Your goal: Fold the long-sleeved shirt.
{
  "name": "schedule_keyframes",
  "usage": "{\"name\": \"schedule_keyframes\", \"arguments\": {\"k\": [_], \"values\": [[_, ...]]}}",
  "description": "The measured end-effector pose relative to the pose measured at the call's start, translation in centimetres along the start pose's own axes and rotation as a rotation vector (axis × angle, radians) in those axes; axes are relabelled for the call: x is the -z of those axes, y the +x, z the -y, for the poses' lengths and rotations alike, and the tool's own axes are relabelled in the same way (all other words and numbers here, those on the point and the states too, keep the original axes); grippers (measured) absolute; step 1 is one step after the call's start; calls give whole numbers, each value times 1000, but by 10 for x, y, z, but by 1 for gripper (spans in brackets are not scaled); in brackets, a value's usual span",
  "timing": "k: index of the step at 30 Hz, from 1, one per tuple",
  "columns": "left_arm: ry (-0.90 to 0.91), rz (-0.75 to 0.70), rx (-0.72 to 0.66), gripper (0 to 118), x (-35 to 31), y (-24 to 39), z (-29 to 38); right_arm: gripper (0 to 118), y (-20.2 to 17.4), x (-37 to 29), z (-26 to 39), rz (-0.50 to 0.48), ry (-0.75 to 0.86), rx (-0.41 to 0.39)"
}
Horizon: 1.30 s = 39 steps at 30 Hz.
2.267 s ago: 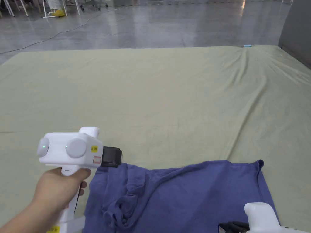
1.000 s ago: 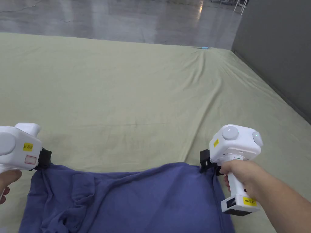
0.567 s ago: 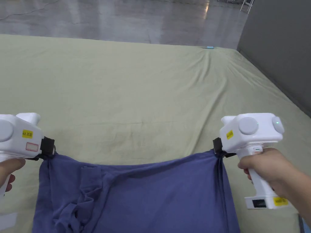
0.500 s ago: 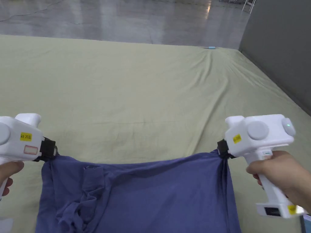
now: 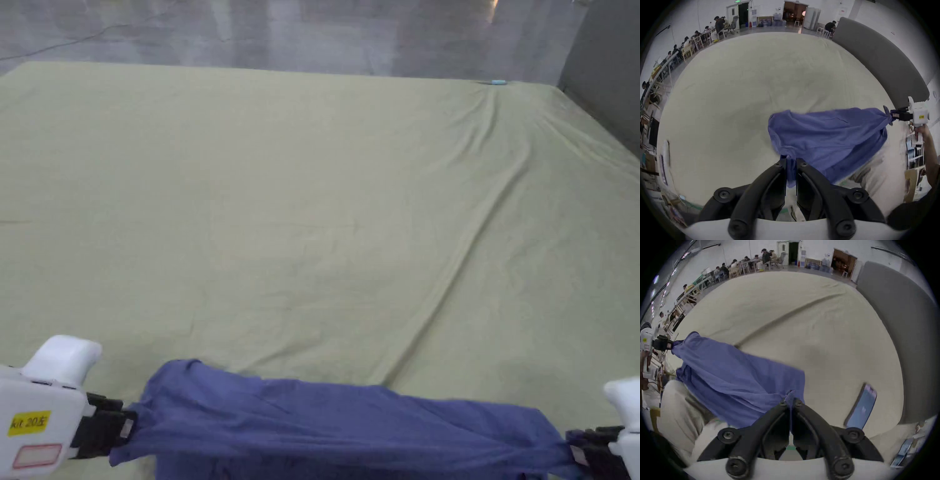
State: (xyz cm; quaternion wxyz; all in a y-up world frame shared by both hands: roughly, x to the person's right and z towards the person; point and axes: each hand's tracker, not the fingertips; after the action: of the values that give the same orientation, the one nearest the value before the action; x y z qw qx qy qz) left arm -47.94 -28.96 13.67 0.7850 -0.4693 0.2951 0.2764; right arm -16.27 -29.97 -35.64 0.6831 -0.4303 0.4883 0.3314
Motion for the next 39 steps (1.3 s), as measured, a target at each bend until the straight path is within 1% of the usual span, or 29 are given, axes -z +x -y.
{"name": "schedule_keyframes", "arguments": {"k": [4,6,10,12,15,17,19,21,23,24,25,26,27,28,29,31,33,34,35,36,37,38,39], "values": [[-32,57,-38,4,-3,7,32,0,-5,3,30,39,-25,18],[-45,60,-44,4,-1,14,43,0,-10,4,34,40,-33,31],[-115,44,-17,4,23,15,62,0,-17,23,44,94,-66,-5],[-139,49,-27,4,33,15,69,0,-19,34,50,105,-99,-8],[-146,15,-35,4,44,18,79,0,-22,52,57,100,-130,8],[-129,12,-65,4,54,11,82,0,-21,60,57,119,-101,14],[-111,6,-104,4,59,5,81,0,-22,63,54,121,-114,31],[-110,2,-107,4,61,7,79,0,-26,57,51,127,-122,23],[-100,-9,-105,4,58,9,76,5,-23,56,50,124,-128,35],[-97,-14,-113,5,56,9,75,18,-20,54,48,145,-139,49],[-90,-23,-123,17,50,9,74,33,-9,53,42,188,-161,52],[-79,-76,-124,47,41,8,75,49,-3,45,38,162,-160,62],[-55,-104,-109,98,29,7,74,69,5,30,35,134,-142,105],[3,-83,-97,118,16,7,73,78,10,12,32,97,-95,150],[104,-51,-109,114,-1,7,71,79,12,-10,24,66,-35,183],[153,-36,-179,114,-32,10,60,79,12,-41,17,32,72,227],[149,5,-210,114,-41,15,54,79,4,-58,11,15,144,258],[120,38,-223,111,-26,9,65,75,-3,-63,9,-24,166,274],[110,61,-225,94,-24,11,66,62,-10,-65,9,-72,194,269],[113,94,-205,36,-22,14,66,18,-19,-66,9,-115,222,255],[114,91,-188,0,-18,18,64,0,-37,-65,2,-135,234,237],[112,89,-183,0,-14,29,62,0,-46,-61,1,-137,222,235],[117,88,-189,0,-12,27,61,0,-51,-58,-1,-173,220,226]]}}
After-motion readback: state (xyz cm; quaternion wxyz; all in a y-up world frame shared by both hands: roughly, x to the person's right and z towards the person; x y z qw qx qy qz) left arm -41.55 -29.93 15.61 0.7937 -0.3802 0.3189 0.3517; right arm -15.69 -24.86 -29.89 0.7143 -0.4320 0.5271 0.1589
